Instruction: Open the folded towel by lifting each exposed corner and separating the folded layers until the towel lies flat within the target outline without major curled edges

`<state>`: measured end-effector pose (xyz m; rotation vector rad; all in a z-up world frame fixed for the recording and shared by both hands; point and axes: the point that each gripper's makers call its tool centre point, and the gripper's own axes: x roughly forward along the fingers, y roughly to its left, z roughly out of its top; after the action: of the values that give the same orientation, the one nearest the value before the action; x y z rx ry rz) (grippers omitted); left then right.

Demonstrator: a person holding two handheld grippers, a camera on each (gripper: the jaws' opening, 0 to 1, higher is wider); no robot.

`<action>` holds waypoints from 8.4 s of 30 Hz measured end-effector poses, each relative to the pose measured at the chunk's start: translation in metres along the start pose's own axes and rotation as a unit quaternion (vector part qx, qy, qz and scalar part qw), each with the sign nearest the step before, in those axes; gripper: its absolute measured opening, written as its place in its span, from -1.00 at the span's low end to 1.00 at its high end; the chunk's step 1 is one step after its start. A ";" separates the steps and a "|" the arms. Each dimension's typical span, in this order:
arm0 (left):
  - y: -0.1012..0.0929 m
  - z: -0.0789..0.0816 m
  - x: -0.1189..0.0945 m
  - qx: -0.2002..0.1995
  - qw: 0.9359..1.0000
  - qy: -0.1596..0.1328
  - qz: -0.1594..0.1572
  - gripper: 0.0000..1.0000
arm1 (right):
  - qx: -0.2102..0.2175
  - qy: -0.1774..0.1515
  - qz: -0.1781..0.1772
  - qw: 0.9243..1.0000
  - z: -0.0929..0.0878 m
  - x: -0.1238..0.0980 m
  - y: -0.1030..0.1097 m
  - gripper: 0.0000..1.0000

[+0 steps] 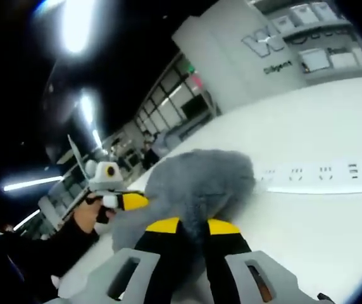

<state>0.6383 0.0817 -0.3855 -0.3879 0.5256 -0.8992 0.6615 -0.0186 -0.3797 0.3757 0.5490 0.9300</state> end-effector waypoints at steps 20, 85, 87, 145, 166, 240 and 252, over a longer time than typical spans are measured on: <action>0.012 0.013 0.000 -0.007 1.000 -0.028 -0.012 -0.80 | -0.038 -0.036 0.016 0.999 0.000 -0.003 0.005 -0.87; -0.010 -0.006 -0.021 0.051 0.998 -0.030 0.000 -0.84 | -0.096 -0.007 -0.007 0.995 -0.034 -0.023 0.041 -0.87; -0.010 -0.006 -0.021 0.055 0.998 -0.028 0.000 -0.84 | -0.101 -0.006 -0.008 0.995 -0.033 -0.024 0.038 -0.87; -0.067 -0.050 -0.049 0.109 0.994 -0.018 0.007 -0.85 | -0.145 0.005 -0.020 0.989 -0.067 -0.061 0.070 -0.88; -0.080 -0.062 -0.061 0.139 0.990 -0.002 0.007 -0.84 | -0.155 0.023 -0.015 0.988 -0.083 -0.073 0.089 -0.88; -0.092 -0.065 -0.095 0.228 0.971 -0.023 0.065 0.11 | -0.250 0.033 0.008 0.968 -0.108 -0.105 0.124 -0.60; -0.063 -0.045 -0.117 0.235 0.959 -0.036 0.155 1.00 | -0.268 -0.011 -0.099 0.958 -0.080 -0.113 0.091 0.99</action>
<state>0.5130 0.1373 -0.3574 0.0949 0.2796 -0.6753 0.5012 -0.0570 -0.3641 -0.1573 0.2878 0.8411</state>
